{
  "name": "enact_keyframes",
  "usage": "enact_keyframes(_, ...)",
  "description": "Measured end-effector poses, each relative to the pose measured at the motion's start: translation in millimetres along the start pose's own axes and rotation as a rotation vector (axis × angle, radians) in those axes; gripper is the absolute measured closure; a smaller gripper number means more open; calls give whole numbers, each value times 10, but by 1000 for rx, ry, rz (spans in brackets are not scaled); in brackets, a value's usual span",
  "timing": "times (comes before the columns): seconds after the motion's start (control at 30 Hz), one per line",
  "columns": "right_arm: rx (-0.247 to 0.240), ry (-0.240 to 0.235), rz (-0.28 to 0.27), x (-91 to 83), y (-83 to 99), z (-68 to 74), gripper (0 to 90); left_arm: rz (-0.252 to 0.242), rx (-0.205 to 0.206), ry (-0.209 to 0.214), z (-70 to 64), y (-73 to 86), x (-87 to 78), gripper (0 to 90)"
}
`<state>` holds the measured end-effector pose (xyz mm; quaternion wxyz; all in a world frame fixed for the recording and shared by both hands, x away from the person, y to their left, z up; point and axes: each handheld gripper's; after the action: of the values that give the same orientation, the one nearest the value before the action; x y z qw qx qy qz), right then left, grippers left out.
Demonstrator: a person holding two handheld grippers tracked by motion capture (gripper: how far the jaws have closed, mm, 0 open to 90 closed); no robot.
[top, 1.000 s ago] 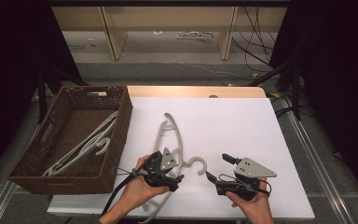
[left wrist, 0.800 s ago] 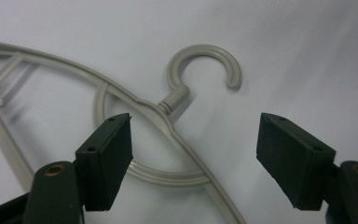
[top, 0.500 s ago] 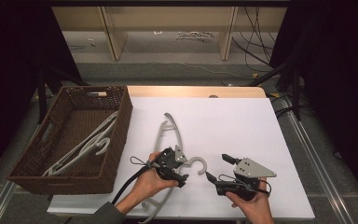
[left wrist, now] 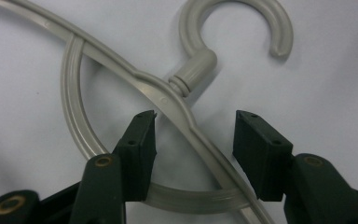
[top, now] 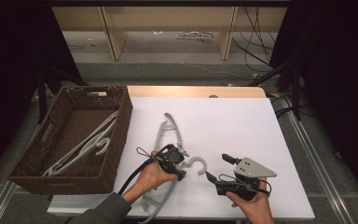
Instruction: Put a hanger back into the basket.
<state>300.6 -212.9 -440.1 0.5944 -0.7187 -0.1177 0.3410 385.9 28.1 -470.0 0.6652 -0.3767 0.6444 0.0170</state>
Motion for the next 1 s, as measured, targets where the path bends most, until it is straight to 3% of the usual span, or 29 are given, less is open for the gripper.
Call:
enact_keyframes(0.2,-2,-4,-1,2,0,2,190,42,6,12,55,-34,-18,533)
enact_keyframes(0.23,-2,-3,-2,6,2,5,190,35,-20,20,40,-37,-7,535)
enact_keyframes(0.47,-1,-5,-1,3,1,4,190,80,13,28,54,-106,1,575)
enact_keyframes(0.6,-5,-4,-2,4,-1,5,190,84,-8,49,89,-112,-3,586)
enact_keyframes(0.7,-10,-4,-4,5,-4,6,191,91,-28,66,141,-131,-9,635)
enact_keyframes(0.77,-4,-9,-21,21,2,15,191,105,-12,65,165,-146,-12,671)
enact_keyframes(1.0,-10,-5,-9,10,0,10,191,128,-13,85,223,-179,-13,733)
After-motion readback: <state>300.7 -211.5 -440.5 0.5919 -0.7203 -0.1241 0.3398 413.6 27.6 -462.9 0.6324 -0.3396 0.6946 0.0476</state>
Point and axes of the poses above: each handheld gripper's, and its own axes: x roughly forward along the jaws, y roughly out of its underside, z roughly to its left, and after that the axes turned 7 degrees about y, right-handed
